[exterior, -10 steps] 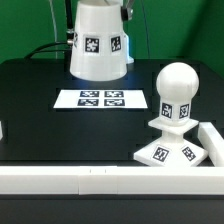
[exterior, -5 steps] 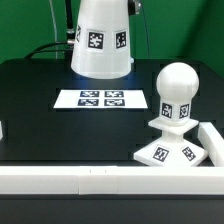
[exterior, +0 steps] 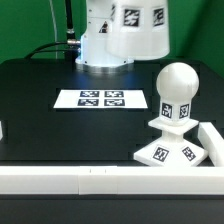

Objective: Assemble lamp

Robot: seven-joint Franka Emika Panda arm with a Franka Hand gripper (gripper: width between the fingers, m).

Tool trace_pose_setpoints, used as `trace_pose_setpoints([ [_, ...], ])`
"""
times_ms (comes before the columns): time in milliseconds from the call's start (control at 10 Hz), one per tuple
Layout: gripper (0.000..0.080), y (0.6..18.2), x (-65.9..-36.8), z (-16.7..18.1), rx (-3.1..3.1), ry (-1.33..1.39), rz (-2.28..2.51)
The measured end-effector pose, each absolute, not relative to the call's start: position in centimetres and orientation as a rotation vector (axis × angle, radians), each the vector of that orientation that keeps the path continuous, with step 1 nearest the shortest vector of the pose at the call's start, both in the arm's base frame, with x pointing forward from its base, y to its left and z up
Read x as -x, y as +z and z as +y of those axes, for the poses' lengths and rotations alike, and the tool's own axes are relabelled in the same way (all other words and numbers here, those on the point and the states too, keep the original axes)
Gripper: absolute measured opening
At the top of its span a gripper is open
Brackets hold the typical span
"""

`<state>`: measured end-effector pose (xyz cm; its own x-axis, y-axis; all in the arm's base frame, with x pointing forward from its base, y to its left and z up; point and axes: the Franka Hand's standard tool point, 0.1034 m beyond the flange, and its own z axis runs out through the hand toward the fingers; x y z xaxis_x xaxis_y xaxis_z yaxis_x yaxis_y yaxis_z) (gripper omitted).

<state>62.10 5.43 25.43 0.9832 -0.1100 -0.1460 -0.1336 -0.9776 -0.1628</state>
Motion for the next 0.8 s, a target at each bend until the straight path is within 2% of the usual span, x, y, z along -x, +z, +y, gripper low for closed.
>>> trace_pose_setpoints([
  [100, 0.0044, 25.2, -62.9, 6.4, 2.957, 0.197, 0.206],
  [300, 0.0044, 23.7, -63.0, 8.1, 2.962, 0.211, 0.212],
  [800, 0.0045, 17.8, -60.8, 9.2, 2.983, 0.203, 0.210],
])
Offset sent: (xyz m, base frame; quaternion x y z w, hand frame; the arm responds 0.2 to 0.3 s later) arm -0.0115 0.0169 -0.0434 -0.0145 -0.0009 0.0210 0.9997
